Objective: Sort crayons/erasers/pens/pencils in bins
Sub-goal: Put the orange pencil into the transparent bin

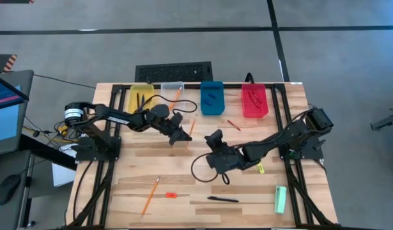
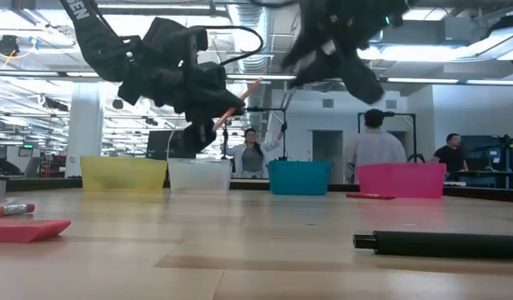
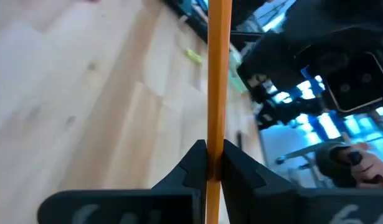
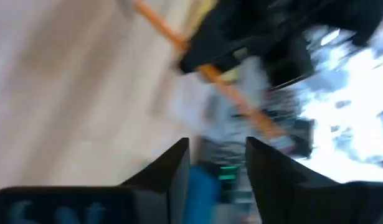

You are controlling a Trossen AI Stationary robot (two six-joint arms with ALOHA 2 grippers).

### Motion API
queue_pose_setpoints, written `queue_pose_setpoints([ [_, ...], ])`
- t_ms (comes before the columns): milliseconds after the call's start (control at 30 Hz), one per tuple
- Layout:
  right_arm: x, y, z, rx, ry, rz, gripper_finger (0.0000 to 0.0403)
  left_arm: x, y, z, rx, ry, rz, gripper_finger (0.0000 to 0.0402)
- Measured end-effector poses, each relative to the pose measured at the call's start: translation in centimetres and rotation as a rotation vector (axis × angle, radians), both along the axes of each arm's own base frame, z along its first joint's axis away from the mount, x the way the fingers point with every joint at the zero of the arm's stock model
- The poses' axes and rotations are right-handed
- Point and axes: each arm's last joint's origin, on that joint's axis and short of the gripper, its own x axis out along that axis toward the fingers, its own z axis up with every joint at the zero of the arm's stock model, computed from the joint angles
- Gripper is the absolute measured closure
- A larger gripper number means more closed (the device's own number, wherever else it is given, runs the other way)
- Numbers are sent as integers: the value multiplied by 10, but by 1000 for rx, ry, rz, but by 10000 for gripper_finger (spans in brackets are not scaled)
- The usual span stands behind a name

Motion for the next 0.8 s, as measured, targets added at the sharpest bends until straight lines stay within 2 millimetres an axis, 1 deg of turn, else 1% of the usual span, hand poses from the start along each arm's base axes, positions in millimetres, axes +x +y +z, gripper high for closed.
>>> queue_pose_setpoints([
  [133, -2, -15, -13, 335, -63, -110, 300, -8, 9, 6, 120, 19, 60, 388],
  [200, -2, -24, -20, 469, -102, -166, 333, -14, 13, 10, 201, 43, 108, 388],
  [300, -1, -35, -30, 631, -199, -196, 384, -25, 22, 24, 283, 62, 180, 388],
  [333, 0, -37, -33, 677, -234, -191, 393, -29, 25, 30, 301, 78, 191, 388],
  [433, 1, -40, -39, 771, -361, -165, 391, -37, 35, 52, 389, 134, 219, 388],
  [500, 0, -40, -41, 817, -459, -141, 389, -42, 44, 67, 482, 200, 249, 388],
  [567, -1, -40, -40, 860, -558, -113, 392, -44, 53, 80, 559, 262, 293, 388],
  [667, -2, -40, -37, 887, -658, -66, 399, -47, 67, 97, 600, 294, 331, 388],
  [733, -1, -42, -34, 880, -693, -49, 398, -48, 78, 101, 606, 339, 337, 388],
  [800, 1, -45, -29, 855, -726, -21, 395, -51, 88, 98, 595, 412, 334, 388],
])
